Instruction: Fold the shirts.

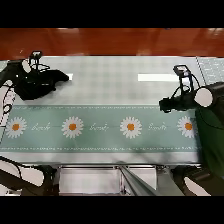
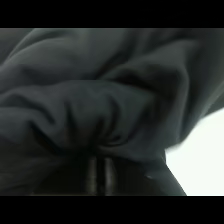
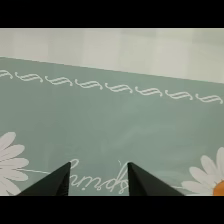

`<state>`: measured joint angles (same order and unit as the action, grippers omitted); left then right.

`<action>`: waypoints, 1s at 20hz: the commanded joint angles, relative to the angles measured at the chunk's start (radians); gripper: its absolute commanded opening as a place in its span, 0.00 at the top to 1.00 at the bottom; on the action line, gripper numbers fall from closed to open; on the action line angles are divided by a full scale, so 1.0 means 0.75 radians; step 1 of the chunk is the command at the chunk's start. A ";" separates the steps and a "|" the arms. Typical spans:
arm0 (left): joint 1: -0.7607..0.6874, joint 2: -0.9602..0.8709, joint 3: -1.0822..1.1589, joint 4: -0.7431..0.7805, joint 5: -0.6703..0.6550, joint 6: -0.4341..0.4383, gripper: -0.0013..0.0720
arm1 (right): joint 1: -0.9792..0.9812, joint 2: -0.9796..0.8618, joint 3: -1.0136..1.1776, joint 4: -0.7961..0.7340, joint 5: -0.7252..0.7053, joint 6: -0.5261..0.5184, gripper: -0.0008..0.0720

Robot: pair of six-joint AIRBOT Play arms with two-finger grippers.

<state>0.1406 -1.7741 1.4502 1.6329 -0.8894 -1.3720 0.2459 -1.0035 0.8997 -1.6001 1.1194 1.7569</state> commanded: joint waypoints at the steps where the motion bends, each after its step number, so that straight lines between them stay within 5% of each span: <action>1: 0.001 -0.010 0.067 0.004 -0.169 -0.013 0.95 | 0.001 0.001 0.000 0.013 -0.002 0.017 0.42; 5: 0.000 0.108 0.254 -0.138 -0.270 -0.143 0.96 | 0.001 0.034 0.001 0.036 -0.001 0.016 0.42; 12: -0.070 0.571 0.343 -0.368 -0.172 -0.157 0.96 | 0.001 0.248 0.001 0.036 -0.006 0.016 0.42; 20: -0.426 1.044 0.343 -0.379 0.080 -0.157 0.96 | 0.001 0.417 0.001 0.073 -0.005 0.015 0.42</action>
<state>-0.0742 -1.1023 1.7061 1.3548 -0.9051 -1.4891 0.2459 -0.7300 0.8997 -1.5620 1.1168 1.7695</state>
